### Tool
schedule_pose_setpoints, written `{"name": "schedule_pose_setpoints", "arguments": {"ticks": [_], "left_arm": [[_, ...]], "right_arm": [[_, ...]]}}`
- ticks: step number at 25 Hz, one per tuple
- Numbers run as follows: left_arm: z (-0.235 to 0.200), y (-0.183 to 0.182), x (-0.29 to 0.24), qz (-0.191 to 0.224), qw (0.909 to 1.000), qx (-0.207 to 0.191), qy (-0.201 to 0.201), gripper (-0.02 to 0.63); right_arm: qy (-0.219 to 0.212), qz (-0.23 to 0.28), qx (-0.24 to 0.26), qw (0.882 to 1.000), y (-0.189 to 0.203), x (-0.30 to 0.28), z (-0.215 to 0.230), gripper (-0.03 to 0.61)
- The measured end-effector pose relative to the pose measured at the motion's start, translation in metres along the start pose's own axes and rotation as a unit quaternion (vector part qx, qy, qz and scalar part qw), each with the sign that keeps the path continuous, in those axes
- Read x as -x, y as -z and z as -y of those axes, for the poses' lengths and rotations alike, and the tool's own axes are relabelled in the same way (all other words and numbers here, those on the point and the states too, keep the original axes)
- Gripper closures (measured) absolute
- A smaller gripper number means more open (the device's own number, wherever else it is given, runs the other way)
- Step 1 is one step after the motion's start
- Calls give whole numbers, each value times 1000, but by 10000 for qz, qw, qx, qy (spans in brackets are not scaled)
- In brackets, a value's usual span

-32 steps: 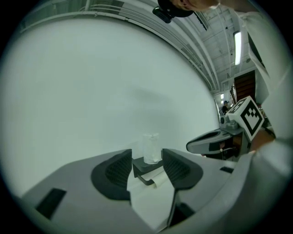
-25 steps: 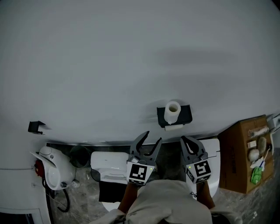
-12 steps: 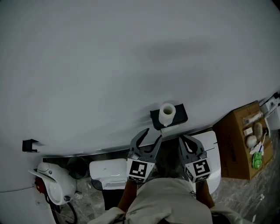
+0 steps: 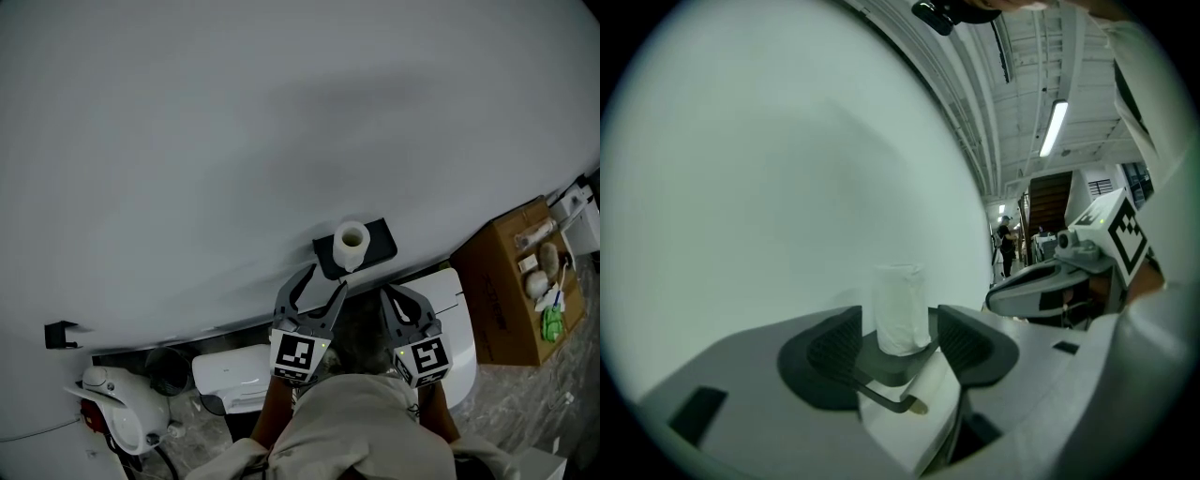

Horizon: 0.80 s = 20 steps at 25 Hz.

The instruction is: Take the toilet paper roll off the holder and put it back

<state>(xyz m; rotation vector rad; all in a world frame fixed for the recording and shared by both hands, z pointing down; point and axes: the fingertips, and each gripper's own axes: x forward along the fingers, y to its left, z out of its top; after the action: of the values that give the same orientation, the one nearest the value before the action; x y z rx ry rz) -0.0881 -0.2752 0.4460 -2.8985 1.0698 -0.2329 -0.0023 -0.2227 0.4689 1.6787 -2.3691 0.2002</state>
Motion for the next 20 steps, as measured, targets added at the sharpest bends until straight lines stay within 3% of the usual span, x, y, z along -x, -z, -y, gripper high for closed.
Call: {"name": "schedule_pose_setpoints", "arguments": {"ticks": [20], "left_arm": [[-4,7,-46,-128,9977,71,668,312]], "right_arm": [[409,157,-94,9990,-5,-17,13,580]]}}
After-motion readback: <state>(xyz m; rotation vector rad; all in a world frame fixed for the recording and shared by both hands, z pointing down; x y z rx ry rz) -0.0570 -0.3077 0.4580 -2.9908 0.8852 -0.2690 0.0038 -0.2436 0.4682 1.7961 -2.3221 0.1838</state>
